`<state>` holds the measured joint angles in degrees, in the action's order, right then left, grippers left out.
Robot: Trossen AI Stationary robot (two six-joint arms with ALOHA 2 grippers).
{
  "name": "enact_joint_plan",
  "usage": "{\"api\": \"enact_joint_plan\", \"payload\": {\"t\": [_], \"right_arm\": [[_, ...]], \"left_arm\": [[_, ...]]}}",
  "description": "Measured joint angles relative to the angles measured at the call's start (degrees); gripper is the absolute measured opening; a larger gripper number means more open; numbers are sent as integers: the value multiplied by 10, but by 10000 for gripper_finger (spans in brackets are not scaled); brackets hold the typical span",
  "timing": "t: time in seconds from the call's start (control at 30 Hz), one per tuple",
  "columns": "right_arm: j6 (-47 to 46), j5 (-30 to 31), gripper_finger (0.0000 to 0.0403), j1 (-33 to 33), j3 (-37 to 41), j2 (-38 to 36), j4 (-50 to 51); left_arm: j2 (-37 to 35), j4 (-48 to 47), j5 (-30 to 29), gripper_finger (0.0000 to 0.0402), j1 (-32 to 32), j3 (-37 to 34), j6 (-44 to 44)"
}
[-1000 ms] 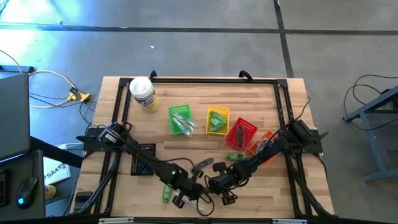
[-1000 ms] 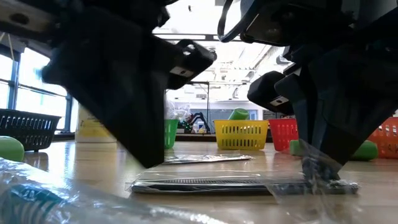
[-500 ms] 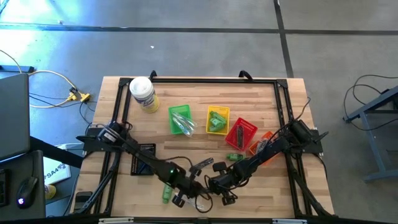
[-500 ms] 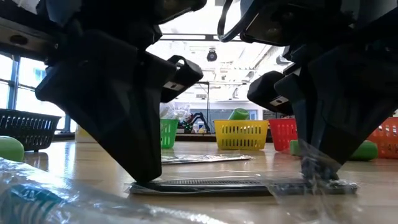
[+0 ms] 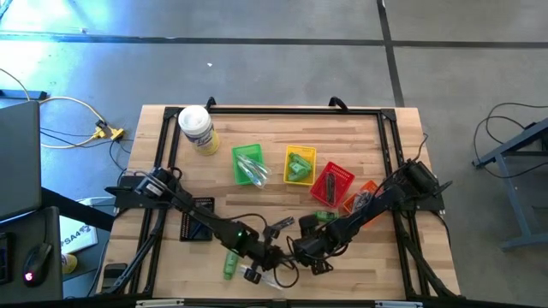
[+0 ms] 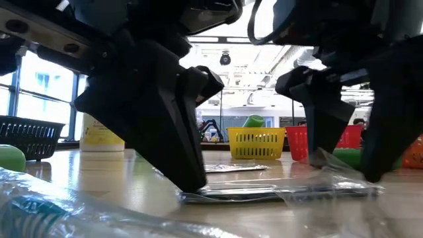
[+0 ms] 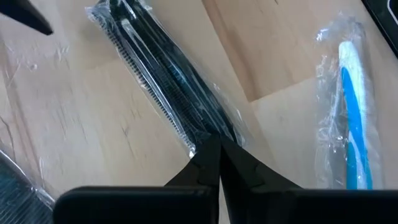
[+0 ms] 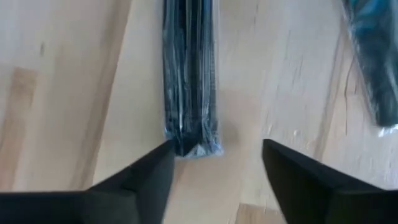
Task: Pick & Place Travel size toiletries
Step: Put the black hair comb into the red bin
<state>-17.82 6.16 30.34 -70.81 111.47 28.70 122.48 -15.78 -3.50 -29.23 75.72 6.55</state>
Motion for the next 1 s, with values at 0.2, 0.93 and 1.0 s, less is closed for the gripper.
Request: {"api": "enact_joint_plan", "payload": {"t": [0.2,0.93,1.0], "right_arm": [[1,-3,304,0,-1,0,20],[15,-32,234,3,-7,51,31],[21,-37,201,1,-7,52,34]], "left_arm": [[5,6,3,0,0,0,4],[28,84,47,0,16,-14,30],[28,84,47,0,16,-15,30]]}}
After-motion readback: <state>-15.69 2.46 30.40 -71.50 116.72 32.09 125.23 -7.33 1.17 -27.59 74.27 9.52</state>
